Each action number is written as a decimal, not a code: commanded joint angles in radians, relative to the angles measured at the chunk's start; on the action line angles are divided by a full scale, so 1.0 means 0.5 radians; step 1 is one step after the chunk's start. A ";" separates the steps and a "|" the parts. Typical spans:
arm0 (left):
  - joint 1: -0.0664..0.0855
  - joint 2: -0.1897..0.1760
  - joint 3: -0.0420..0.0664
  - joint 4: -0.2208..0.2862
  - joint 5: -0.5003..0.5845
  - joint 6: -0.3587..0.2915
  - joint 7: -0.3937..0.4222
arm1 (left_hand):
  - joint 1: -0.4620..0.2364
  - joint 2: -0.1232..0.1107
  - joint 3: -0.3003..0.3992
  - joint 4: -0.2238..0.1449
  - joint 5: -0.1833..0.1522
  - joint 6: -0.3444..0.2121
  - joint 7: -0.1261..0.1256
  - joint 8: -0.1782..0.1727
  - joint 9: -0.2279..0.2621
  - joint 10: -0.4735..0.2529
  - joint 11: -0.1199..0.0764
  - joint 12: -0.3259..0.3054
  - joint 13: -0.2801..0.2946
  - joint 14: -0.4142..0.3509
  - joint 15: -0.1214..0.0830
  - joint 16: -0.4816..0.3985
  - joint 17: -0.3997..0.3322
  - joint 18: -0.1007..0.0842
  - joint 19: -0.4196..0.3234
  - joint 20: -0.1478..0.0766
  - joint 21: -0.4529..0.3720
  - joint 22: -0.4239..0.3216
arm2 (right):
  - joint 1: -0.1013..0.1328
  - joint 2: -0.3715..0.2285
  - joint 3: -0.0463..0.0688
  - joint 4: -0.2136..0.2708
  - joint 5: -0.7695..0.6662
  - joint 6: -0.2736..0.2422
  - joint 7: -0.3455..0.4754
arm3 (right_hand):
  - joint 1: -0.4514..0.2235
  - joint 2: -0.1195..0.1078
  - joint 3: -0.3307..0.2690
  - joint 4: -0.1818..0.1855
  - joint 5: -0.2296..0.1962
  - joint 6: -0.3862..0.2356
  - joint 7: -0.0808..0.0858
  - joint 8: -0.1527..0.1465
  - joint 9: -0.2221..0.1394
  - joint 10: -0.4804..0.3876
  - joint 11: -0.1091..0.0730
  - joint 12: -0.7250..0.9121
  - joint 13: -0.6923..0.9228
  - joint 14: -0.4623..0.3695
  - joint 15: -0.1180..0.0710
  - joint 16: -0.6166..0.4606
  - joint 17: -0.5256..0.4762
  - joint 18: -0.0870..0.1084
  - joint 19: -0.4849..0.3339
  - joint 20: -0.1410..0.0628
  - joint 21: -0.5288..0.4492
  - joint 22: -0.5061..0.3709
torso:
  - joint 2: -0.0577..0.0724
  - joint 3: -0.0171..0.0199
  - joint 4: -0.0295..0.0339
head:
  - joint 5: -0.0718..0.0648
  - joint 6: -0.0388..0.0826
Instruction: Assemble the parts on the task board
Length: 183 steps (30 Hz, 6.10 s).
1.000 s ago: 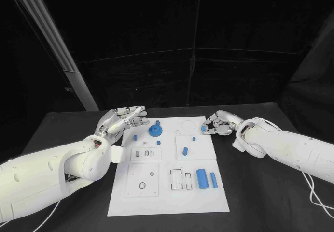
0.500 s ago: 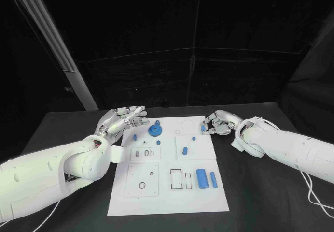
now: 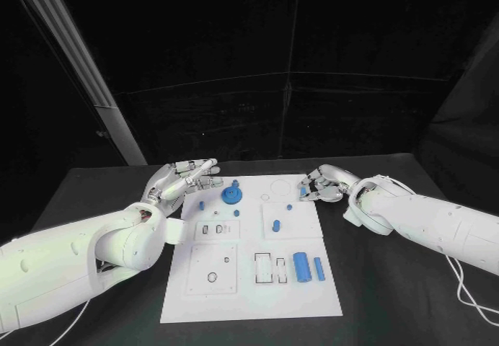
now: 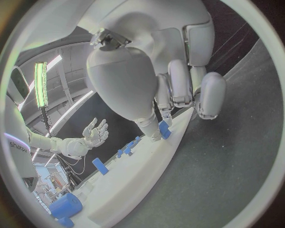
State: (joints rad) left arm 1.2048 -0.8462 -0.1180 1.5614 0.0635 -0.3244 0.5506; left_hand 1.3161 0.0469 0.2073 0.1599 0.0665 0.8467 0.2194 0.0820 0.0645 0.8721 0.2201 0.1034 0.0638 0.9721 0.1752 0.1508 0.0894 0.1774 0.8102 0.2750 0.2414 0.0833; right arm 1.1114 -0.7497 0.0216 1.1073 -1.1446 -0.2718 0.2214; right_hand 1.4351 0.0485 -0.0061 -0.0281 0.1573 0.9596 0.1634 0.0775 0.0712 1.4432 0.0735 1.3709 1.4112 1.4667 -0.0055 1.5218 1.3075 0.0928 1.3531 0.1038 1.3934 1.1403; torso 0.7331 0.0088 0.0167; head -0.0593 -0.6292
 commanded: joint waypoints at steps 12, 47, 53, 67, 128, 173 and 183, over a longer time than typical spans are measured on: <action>0.002 -0.002 0.001 0.008 -0.006 0.030 0.002 | -0.012 -0.010 0.015 0.002 -0.001 -0.018 0.097 -0.009 -0.003 -0.017 0.000 -0.009 -0.003 -0.010 -0.003 -0.014 -0.003 0.008 -0.001 0.011 -0.010 -0.003 | 0.003 -0.006 0.001 0.004 -0.005 0.005 0.008 | -0.024 0.034 0.050 -0.011 -0.003 0.090 -0.024 0.038 0.009 0.016 -0.020 0.017 -0.006 0.163 -0.007 0.006 0.325 -0.017 0.003 -0.006 0.010 0.005 | -0.001 0.0017 -0.002 | 0.001 0.000; 0.009 -0.009 0.001 0.006 -0.006 0.013 0.008 | -0.016 -0.010 0.019 0.001 -0.001 -0.019 0.099 -0.010 -0.002 -0.020 0.001 -0.011 -0.003 -0.011 -0.002 -0.016 -0.003 0.007 -0.001 0.011 -0.012 -0.005 | 0.034 -0.086 0.008 0.457 -0.068 -0.215 -0.266 | -0.119 0.120 0.306 -0.058 -0.148 0.314 -0.122 0.127 0.037 0.048 -0.105 0.035 0.013 0.170 -0.081 0.017 0.353 -0.028 0.037 -0.078 0.035 0.063 | -0.020 -0.0189 -0.001 | 0.012 -0.001; 0.012 -0.001 0.001 -0.022 -0.005 0.009 0.020 | -0.017 -0.010 0.020 0.001 -0.001 -0.016 0.099 -0.010 -0.002 -0.020 0.001 -0.011 -0.003 -0.011 -0.002 -0.017 -0.003 0.007 -0.001 0.011 -0.012 -0.005 | 0.045 -0.002 0.008 0.601 -0.238 -0.185 -0.523 | -0.128 0.121 0.324 -0.060 -0.132 0.312 -0.125 0.124 0.036 0.042 -0.107 0.022 0.004 0.167 -0.084 0.011 0.341 -0.024 0.027 -0.081 0.026 0.042 | -0.037 -0.0335 0.011 | 0.050 -0.022; 0.038 0.012 0.002 -0.062 -0.005 0.006 0.030 | -0.019 -0.010 0.021 0.002 -0.001 -0.015 0.098 -0.010 -0.002 -0.020 0.001 -0.011 -0.003 -0.011 -0.001 -0.017 -0.004 0.007 -0.001 0.011 -0.013 -0.006 | 0.031 0.305 -0.002 0.683 -0.626 -0.126 -0.810 | -0.186 0.089 0.347 -0.053 -0.144 0.301 -0.118 0.109 0.030 0.026 -0.102 -0.009 -0.018 0.162 -0.082 -0.002 0.319 -0.017 0.009 -0.081 0.006 0.002 | -0.042 -0.0463 0.029 | 0.108 -0.083; 0.051 0.033 0.002 -0.066 -0.004 0.015 0.015 | -0.031 -0.011 0.028 0.002 -0.001 -0.014 0.099 -0.011 -0.001 -0.020 0.001 -0.012 -0.002 -0.008 -0.003 -0.021 -0.004 0.010 0.020 0.011 -0.004 -0.005 | -0.055 0.527 -0.060 0.577 -1.024 0.206 -0.969 | -0.261 0.007 0.366 -0.042 -0.161 0.225 -0.080 0.046 0.005 -0.008 -0.072 -0.059 -0.052 0.157 -0.059 -0.016 0.297 -0.011 -0.010 -0.064 -0.019 -0.037 | -0.044 -0.0438 0.025 | 0.181 -0.125; 0.050 0.034 0.002 -0.085 -0.050 0.040 -0.021 | -0.040 -0.003 0.063 -0.006 -0.002 0.060 0.056 0.016 0.008 0.045 -0.035 0.016 0.003 0.114 -0.043 0.036 0.023 0.016 0.118 -0.018 0.045 0.012 | -0.055 0.427 -0.058 0.697 -0.930 -0.280 -0.749 | -0.451 -0.233 0.021 0.290 0.007 -0.017 -0.016 -0.027 -0.014 -0.131 -0.012 -0.230 -0.222 0.151 -0.009 -0.039 0.272 0.006 -0.047 -0.017 -0.089 -0.146 | -0.047 -0.0407 0.024 | 0.171 -0.128; 0.055 0.011 0.002 -0.135 -0.398 0.101 -0.245 | -0.119 -0.095 0.075 0.019 -0.005 0.301 -0.051 0.071 0.011 0.444 -0.185 0.108 0.029 0.730 -0.239 0.343 0.267 0.018 0.631 -0.224 0.375 0.153 | 0.030 0.177 -0.052 0.864 -0.261 -0.174 -0.102 | -0.296 -0.180 -0.041 0.283 0.032 -0.067 -0.002 -0.014 -0.007 -0.238 0.003 -0.364 -0.342 0.111 0.006 -0.130 0.131 0.046 -0.165 0.000 -0.208 -0.364 | -0.054 -0.0411 0.017 | 0.174 -0.111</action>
State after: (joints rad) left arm 1.2286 -0.8388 -0.1178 1.4986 -0.0298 -0.3057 0.4990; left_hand 1.2574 0.0054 0.2471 0.1648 0.0665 0.9900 0.1952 0.1142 0.0705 1.0843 0.1326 0.1547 0.0771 1.3178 0.0613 0.3107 0.2136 0.1772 1.1100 0.1699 0.4174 0.1542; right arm 1.1208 -0.6505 -0.0052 1.5298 -1.4560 -0.3808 0.0057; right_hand 1.2802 -0.0417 -0.0206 0.1121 0.1673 0.9338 0.1638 0.0658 0.0666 1.3297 0.0748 1.1957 1.2463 1.4668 -0.0088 1.4613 1.3074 0.1094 1.2764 0.1036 1.2948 0.9678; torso 0.7075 -0.0128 0.0267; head 0.0255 -0.6867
